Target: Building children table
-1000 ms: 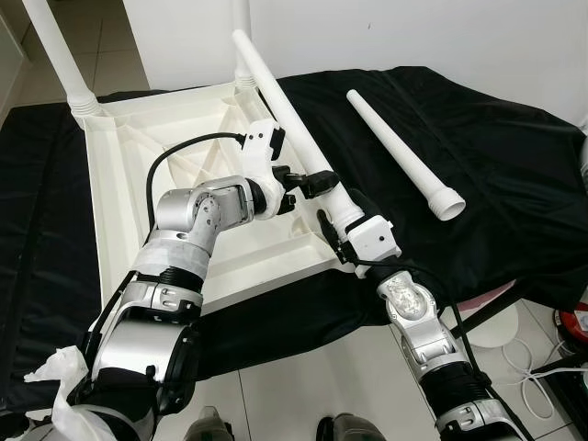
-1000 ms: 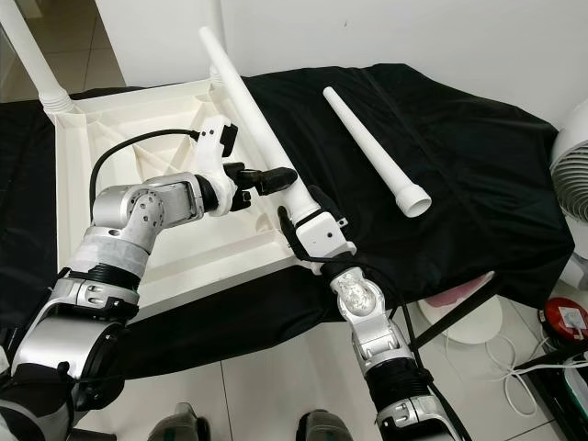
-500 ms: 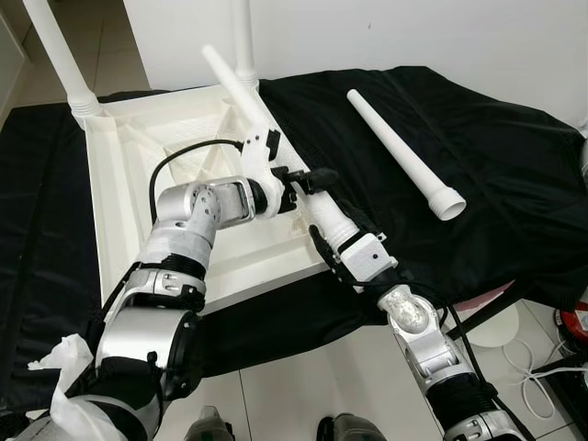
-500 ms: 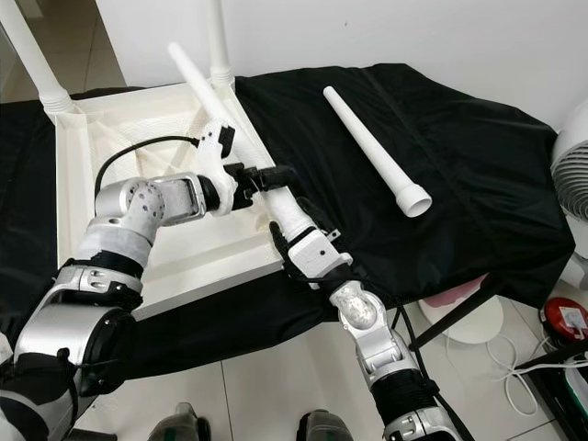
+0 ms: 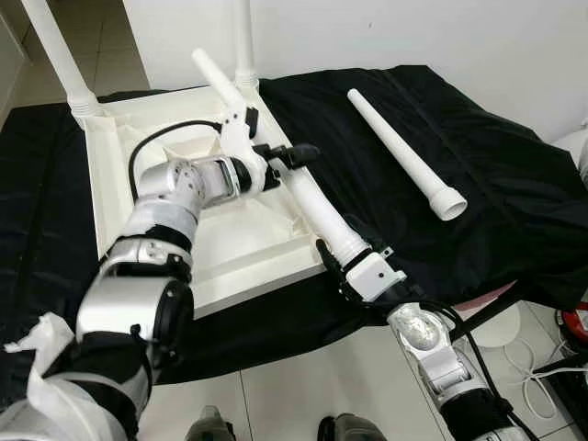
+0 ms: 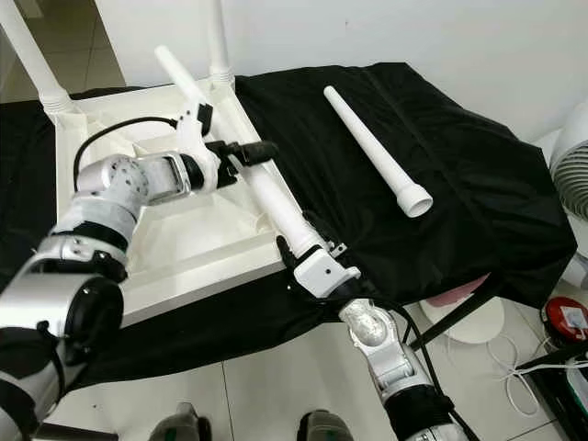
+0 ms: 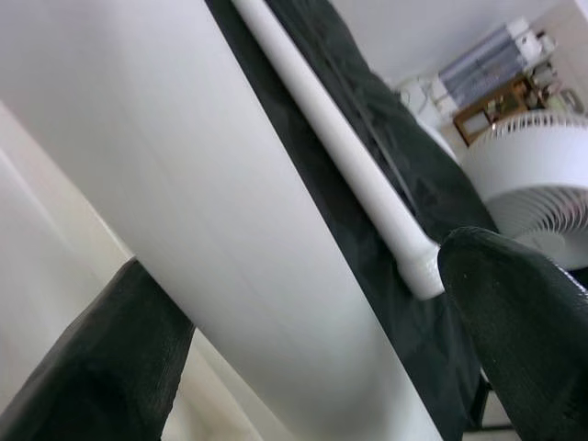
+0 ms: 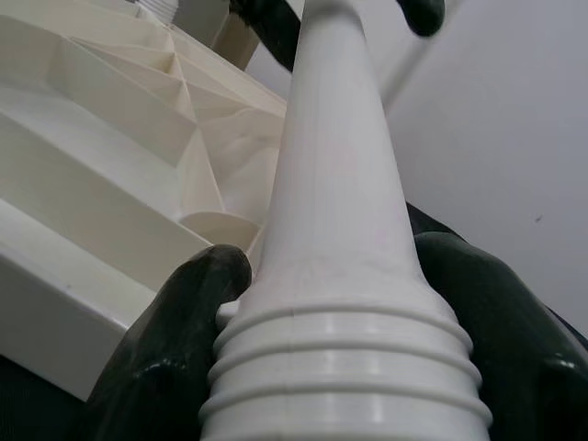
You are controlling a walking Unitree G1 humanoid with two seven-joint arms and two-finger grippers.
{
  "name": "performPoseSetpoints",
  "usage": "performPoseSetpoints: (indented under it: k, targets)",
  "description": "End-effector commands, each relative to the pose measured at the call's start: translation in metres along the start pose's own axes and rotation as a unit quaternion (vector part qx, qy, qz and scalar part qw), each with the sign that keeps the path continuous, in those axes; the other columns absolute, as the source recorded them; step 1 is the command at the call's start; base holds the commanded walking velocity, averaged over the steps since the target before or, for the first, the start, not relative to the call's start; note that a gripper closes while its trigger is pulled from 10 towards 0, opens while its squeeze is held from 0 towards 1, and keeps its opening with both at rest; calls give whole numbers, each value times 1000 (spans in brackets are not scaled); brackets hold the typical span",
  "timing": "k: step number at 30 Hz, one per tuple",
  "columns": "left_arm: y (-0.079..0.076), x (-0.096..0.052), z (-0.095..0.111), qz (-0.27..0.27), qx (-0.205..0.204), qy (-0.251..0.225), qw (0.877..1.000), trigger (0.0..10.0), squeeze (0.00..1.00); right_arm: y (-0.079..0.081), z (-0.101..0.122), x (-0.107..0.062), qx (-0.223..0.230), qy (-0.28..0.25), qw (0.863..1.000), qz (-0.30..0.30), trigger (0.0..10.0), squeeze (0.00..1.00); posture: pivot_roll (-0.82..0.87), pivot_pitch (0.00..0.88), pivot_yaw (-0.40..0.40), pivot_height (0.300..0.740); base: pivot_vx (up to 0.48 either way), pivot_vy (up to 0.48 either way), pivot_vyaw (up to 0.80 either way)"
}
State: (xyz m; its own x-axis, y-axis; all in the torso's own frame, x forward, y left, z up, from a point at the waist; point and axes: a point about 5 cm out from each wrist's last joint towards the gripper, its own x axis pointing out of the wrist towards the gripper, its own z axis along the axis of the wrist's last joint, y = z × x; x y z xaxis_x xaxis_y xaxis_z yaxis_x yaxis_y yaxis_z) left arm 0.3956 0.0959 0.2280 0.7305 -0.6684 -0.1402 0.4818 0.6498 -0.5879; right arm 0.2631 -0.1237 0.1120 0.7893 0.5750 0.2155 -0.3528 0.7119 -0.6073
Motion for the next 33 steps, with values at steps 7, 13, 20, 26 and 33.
performPoseSetpoints:
  k: [7,13,20,26,33]
  targets:
    - [-6,-1,19,-16,-32,-47,998,0,0,6,-6,-9,-3,17,1000,22,10000,0,-40,12,46,740,0,0,0]
    - [-6,0,18,-25,-60,-48,997,0,0,2,-6,-7,13,13,1000,2,10000,0,-39,10,44,740,0,0,0]
    - [-4,0,24,-27,-86,-64,994,0,0,-4,-2,-3,82,-1,996,-22,10000,1000,-36,8,40,740,0,0,0]
    - [-1,-4,32,-16,-83,-77,993,10000,0,-9,0,-2,106,-4,994,-41,10000,1000,-37,6,40,740,0,0,0]
    - [-2,-12,53,-23,-80,-125,989,10000,0,-18,0,2,146,2,986,-82,10000,1000,-33,1,35,740,0,0,0]
